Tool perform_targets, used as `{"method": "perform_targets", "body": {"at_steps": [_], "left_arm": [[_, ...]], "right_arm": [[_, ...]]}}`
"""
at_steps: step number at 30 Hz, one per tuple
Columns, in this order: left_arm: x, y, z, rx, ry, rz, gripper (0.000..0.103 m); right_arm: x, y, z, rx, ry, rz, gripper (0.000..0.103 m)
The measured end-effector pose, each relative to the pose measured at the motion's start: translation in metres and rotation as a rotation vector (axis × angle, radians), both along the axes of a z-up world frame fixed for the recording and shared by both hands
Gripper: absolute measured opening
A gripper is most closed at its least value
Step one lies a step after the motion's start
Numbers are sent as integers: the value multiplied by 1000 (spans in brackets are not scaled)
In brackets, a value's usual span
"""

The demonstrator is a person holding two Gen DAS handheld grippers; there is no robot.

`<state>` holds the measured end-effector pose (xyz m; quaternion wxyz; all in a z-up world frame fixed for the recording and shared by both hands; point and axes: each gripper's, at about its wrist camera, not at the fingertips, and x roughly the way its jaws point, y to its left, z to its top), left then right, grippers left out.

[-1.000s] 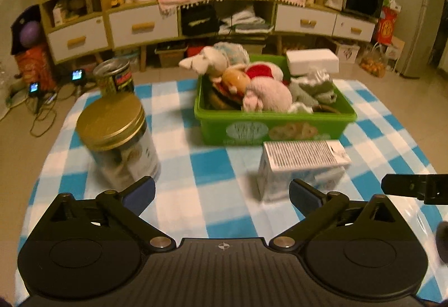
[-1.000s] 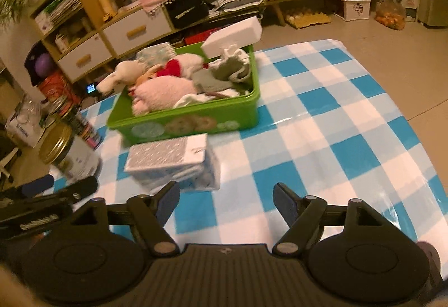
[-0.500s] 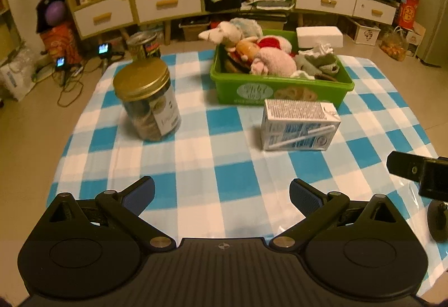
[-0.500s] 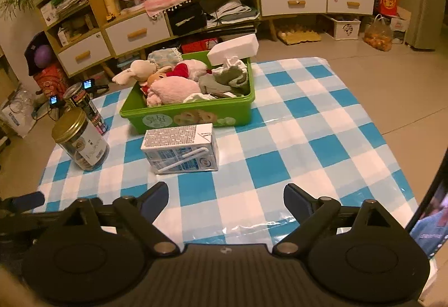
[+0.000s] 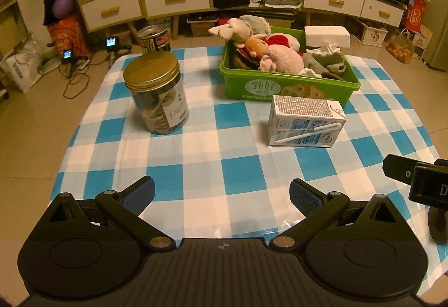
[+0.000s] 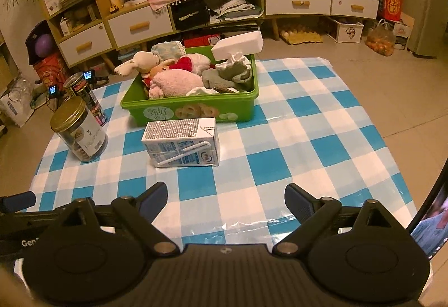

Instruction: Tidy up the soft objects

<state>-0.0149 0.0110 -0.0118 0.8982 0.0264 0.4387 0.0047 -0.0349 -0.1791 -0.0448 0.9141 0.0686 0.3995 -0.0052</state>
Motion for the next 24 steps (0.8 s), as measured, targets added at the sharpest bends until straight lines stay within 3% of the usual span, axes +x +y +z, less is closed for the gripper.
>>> {"method": "perform_targets", "body": {"at_steps": [24], "left_arm": [[1, 5, 0, -21, 21, 26, 98]], "right_arm": [[0, -1, 1, -1, -4, -4, 71]]}}
